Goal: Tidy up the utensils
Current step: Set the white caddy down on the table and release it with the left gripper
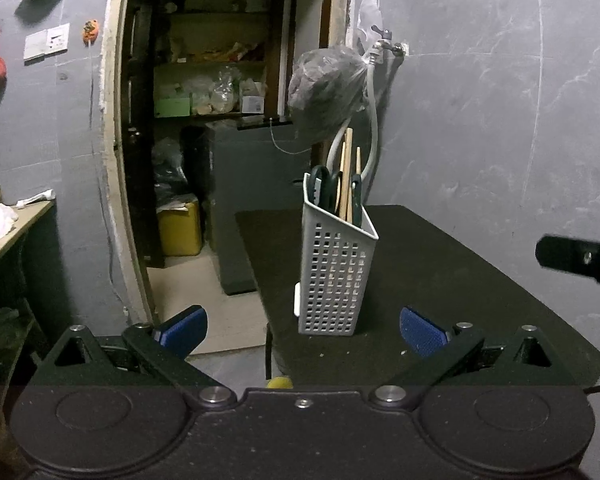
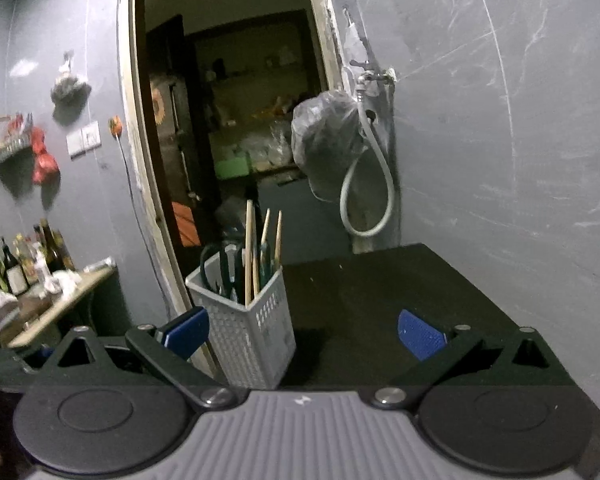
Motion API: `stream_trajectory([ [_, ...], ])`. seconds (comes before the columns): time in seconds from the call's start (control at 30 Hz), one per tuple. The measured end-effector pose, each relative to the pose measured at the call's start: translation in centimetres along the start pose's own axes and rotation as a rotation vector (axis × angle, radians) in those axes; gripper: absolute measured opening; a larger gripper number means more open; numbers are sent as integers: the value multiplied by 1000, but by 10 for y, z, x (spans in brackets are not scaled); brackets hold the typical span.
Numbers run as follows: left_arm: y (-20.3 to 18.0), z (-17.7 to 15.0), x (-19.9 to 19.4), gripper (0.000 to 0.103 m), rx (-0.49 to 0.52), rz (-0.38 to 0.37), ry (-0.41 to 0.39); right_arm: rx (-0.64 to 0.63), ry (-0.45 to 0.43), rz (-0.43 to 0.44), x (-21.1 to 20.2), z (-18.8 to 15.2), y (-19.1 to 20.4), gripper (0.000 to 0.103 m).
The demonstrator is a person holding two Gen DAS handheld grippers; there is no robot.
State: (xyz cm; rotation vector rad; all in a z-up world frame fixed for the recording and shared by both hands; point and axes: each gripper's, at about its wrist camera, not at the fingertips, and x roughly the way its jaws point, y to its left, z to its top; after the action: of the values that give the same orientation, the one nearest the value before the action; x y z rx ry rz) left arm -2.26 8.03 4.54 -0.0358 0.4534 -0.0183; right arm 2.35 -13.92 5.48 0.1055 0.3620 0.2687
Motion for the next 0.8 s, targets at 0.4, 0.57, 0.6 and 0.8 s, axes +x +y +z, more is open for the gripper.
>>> stream_trajectory([
  [0.4, 11, -9, -40, 102, 11, 15, 3, -26, 93, -88, -30, -23, 26, 103],
  [0.57, 10, -10, -40, 102, 12, 31, 20, -48, 141, -111, -31, -29, 26, 103],
  [0.6, 10, -10, -41, 102, 11, 33, 20, -50, 146, -115, -31, -29, 25, 103],
  [0.8, -1, -8, -38, 102, 16, 40, 34, -52, 190, -139, -33, -34, 14, 103],
])
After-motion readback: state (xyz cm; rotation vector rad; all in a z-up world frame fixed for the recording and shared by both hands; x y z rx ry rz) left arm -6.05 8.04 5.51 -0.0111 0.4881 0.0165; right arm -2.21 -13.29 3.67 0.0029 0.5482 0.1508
